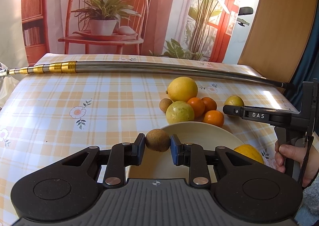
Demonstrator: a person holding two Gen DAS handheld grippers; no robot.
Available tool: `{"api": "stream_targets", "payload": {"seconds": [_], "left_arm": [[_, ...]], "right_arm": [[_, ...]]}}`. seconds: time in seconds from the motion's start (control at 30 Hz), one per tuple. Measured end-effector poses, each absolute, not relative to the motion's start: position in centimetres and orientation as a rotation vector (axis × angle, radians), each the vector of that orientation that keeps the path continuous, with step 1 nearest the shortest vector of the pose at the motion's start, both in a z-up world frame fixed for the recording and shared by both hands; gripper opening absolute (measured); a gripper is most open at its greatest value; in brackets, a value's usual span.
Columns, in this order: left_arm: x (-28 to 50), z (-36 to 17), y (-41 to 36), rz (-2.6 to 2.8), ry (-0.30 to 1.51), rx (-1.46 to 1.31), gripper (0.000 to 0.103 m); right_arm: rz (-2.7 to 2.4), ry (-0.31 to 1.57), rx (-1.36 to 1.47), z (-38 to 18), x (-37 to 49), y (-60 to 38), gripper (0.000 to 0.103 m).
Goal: Organize fruits
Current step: 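Lower the lemon into the bowl and open the right tool while the left tool holds the kiwi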
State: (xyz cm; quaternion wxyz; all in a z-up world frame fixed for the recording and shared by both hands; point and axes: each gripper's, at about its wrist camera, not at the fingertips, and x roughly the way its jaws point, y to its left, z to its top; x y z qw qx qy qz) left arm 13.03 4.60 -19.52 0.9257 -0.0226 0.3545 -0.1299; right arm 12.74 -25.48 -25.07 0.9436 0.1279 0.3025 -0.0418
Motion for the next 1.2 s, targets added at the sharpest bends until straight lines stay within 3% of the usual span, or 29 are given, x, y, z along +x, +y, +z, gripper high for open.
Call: {"api": "stream_targets", "payload": {"seconds": [0.8,1.2], "left_arm": [[11.7,-19.9,4.2,-0.27,0.767,0.005,0.029],[11.5,-20.4,3.9,-0.243,0.787,0.012,0.029]], "right_arm": [[-0.088,0.562,0.395,-24.0,8.0,-25.7,0.04],[0.009,0.535,0.352,-20.6,7.0,-22.7,0.04]]}}
